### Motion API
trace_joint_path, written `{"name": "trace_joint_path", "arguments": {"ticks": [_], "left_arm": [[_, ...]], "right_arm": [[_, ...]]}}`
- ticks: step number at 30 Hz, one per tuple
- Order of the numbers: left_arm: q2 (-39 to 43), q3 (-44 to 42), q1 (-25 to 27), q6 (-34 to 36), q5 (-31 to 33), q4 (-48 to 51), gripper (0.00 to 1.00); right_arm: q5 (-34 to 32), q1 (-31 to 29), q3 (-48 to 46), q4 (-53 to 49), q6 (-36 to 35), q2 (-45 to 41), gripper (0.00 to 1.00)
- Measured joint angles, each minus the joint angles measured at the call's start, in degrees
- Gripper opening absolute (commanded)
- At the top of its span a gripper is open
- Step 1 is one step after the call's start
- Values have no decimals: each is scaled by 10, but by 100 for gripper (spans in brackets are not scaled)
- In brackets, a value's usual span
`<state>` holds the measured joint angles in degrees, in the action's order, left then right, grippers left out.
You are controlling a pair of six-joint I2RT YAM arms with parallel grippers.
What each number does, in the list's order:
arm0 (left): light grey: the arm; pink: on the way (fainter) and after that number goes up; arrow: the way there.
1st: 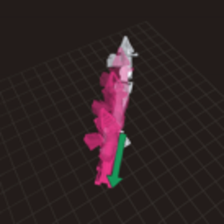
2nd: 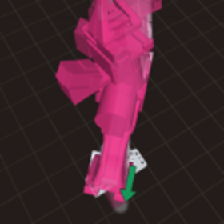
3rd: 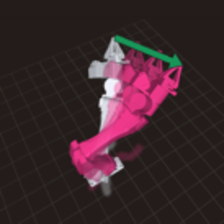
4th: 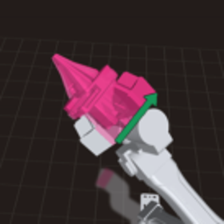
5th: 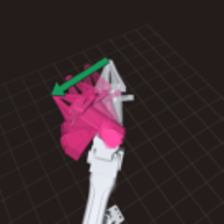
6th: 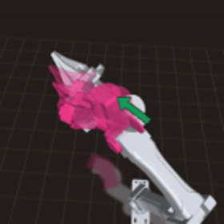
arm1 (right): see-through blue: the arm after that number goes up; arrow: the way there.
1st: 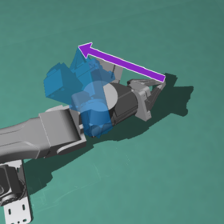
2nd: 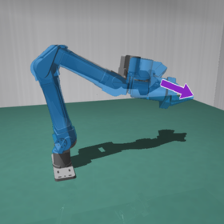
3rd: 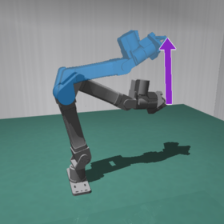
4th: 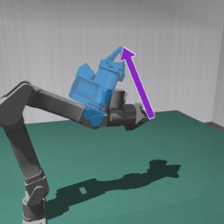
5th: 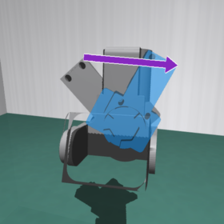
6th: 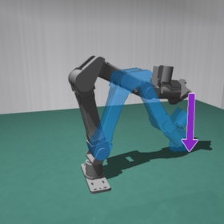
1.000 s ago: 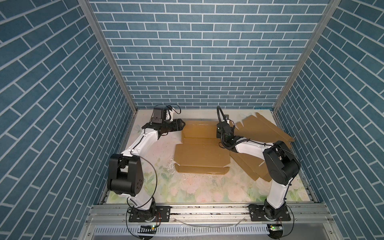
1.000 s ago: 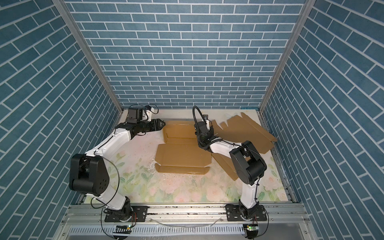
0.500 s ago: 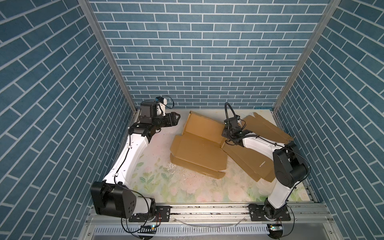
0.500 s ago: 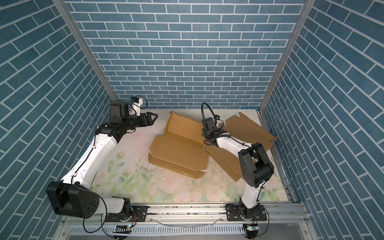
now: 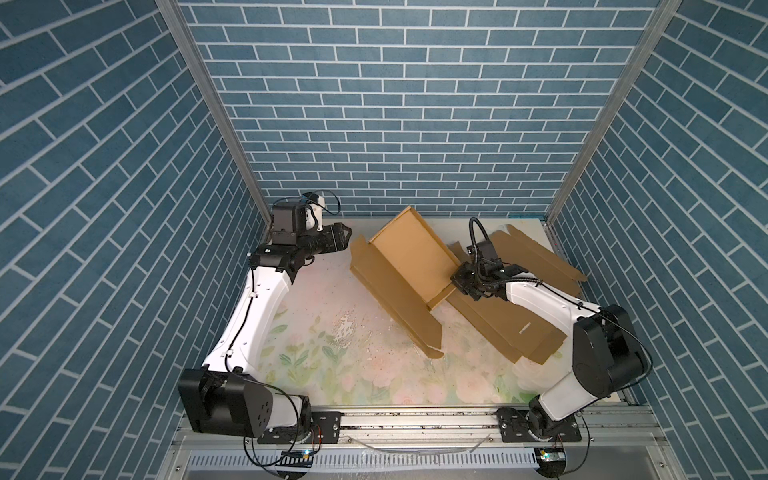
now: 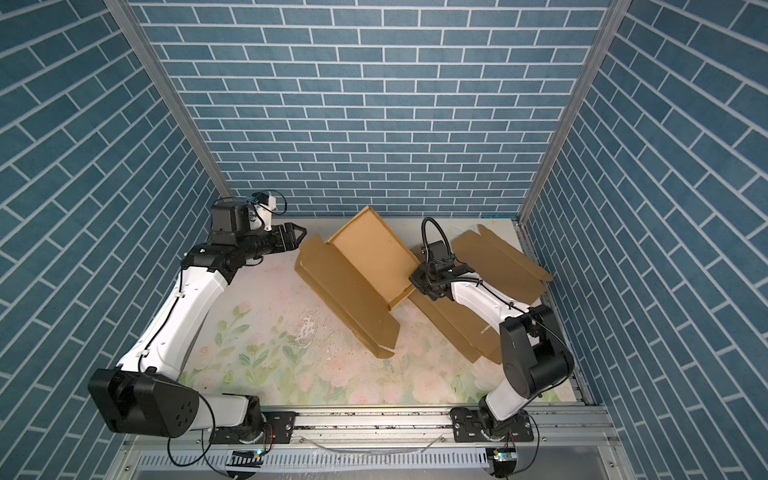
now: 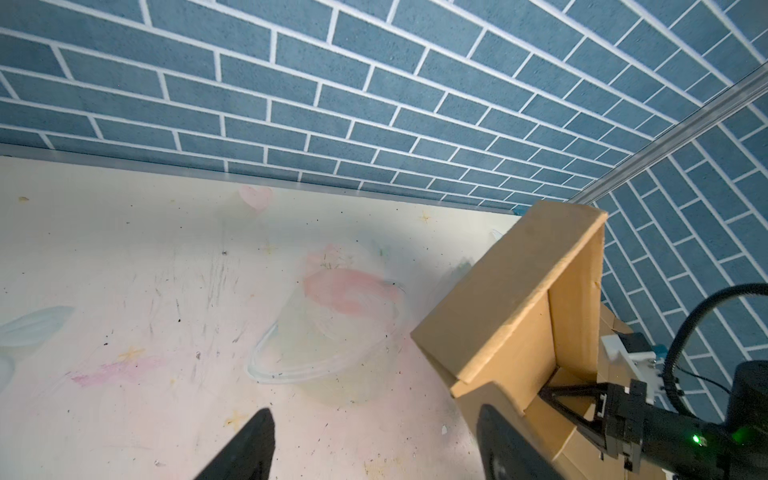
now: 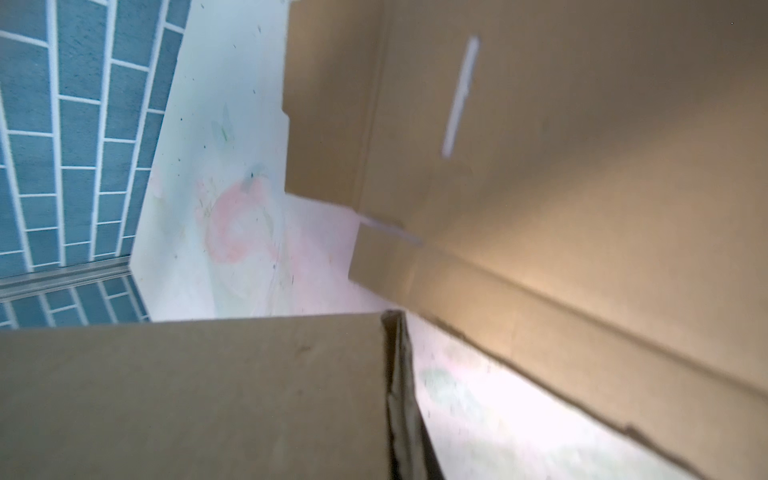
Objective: Fold the paper box
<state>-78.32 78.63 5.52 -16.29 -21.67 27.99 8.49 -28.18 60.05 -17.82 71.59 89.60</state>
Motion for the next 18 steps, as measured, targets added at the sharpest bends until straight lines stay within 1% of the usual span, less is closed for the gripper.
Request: {"name": "trace_joint_path", "arguments": {"ticks": [4,9,11,13,16,18], "left_arm": [[0,-10,0,-9,0,-11,77],[-5,-41,0,-20,0,-30,76],[-10,-53,0,-24,0,-37,76],[-17,-66,0,-27,-1,-46,76],[-31,-81,0,-33,-2,-60,75],[-41,-89,0,-38,-3,-68,75]], "right_arm": [[23,-7,-54,5,69,-28,0],[32,-16,-103,2,129,-30,0],[34,-20,-114,8,149,-30,5],[35,-23,-126,16,166,-30,14],[40,-24,-134,16,186,-30,25],[43,-24,-134,20,186,-30,31]]}}
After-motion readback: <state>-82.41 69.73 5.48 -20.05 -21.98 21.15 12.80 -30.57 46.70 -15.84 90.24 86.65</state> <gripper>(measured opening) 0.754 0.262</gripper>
